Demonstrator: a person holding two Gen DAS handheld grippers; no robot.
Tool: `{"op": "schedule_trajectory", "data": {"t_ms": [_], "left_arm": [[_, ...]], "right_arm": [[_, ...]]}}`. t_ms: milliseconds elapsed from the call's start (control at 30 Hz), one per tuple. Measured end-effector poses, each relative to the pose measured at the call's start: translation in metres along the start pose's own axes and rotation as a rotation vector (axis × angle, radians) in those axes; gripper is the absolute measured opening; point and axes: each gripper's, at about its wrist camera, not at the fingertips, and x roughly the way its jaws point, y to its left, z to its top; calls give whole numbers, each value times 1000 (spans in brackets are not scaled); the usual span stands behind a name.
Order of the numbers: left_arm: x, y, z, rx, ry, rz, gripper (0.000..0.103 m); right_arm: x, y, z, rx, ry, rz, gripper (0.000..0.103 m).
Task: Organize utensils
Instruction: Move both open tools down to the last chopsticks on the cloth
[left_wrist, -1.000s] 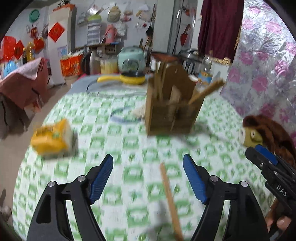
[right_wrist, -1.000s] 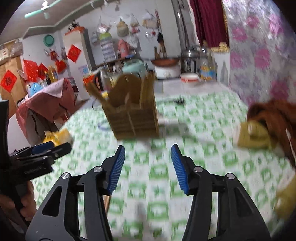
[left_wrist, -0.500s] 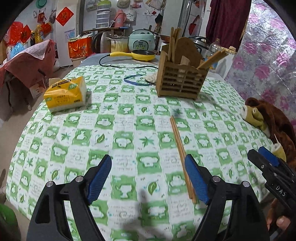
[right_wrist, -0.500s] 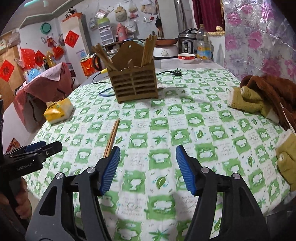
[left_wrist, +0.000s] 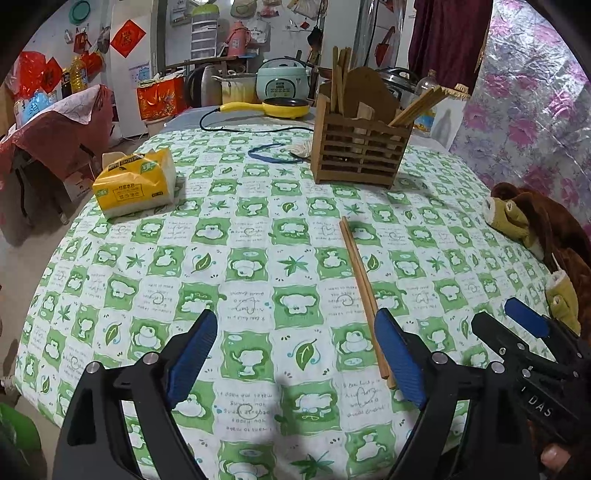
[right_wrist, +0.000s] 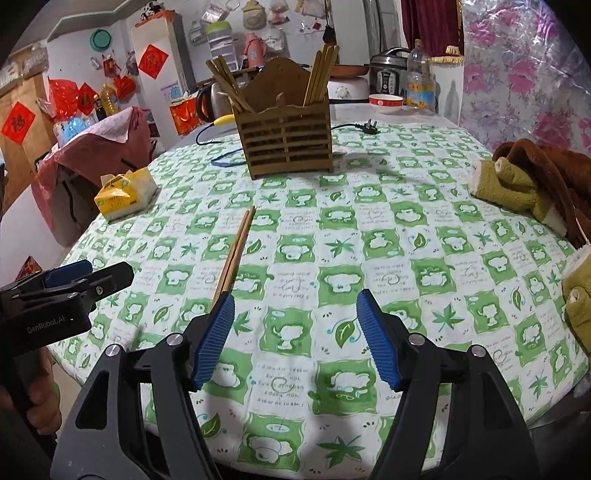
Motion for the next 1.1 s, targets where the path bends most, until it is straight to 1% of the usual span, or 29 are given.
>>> {"op": "schedule_trajectory", "data": {"t_ms": [200,400,600,733,867,1000,1100], "left_arm": [[9,9,-5,-15,21,25,88],[19,20,-14,-21,48,55,88],[25,20,-22,-8,74,54,88],[25,18,-22,4,74,56,88],[26,20,-21,-4,75,61,88],[27,24,-21,-16,80,65,88],[29,24,-21,-11,81,71,88]], "right_arm": [[7,7,-9,-26,31,8,70],[17,23,-21,-77,73,31,70],[24,45,-33,-153,102,42,70],[26,51,-36,-166,114,53,70],[28,56,-38,-198,116,44,69],[31,62,-41,-226,125,50,66],[35,66,-43,-238,141,60,58]]}}
